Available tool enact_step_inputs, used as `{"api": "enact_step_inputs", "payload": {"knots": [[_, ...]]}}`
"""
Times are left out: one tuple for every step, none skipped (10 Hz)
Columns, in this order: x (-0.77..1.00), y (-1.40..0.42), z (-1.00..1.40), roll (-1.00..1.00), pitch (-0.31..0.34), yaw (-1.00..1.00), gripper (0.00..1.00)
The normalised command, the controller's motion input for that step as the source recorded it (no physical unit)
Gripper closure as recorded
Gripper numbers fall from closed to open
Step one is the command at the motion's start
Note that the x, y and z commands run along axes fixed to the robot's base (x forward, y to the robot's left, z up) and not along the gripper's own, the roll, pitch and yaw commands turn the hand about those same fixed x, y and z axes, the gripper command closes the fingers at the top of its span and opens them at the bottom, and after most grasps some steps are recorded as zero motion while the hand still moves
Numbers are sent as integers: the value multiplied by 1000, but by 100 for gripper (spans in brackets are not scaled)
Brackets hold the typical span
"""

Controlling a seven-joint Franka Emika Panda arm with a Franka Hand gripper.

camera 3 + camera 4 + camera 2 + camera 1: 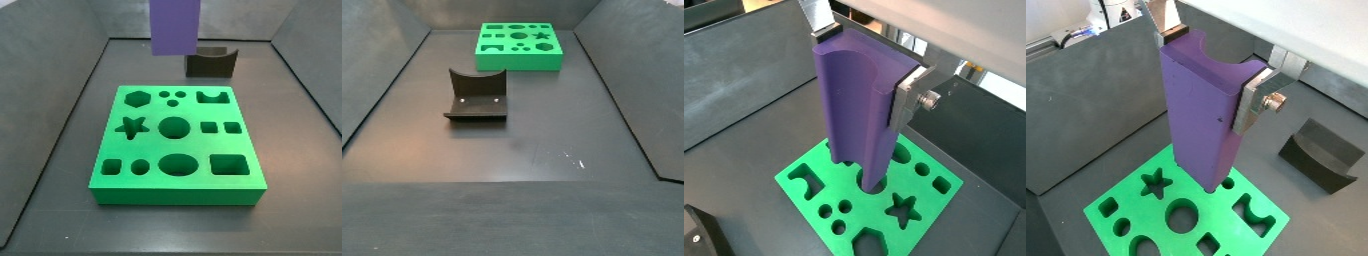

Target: Insert the arch object.

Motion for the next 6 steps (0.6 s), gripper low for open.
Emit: {"api": "enact_step_inputs", "payload": {"knots": [[846,63,-414,93,49,0,100],[1000,180,-717,123,7,0,100],[1000,263,-709,64,0,0,100],[1000,226,-674,130,0,-29,100],[1000,134,-563,244,54,-40,100],[1000,117,-494,207,89,0,100]]}}
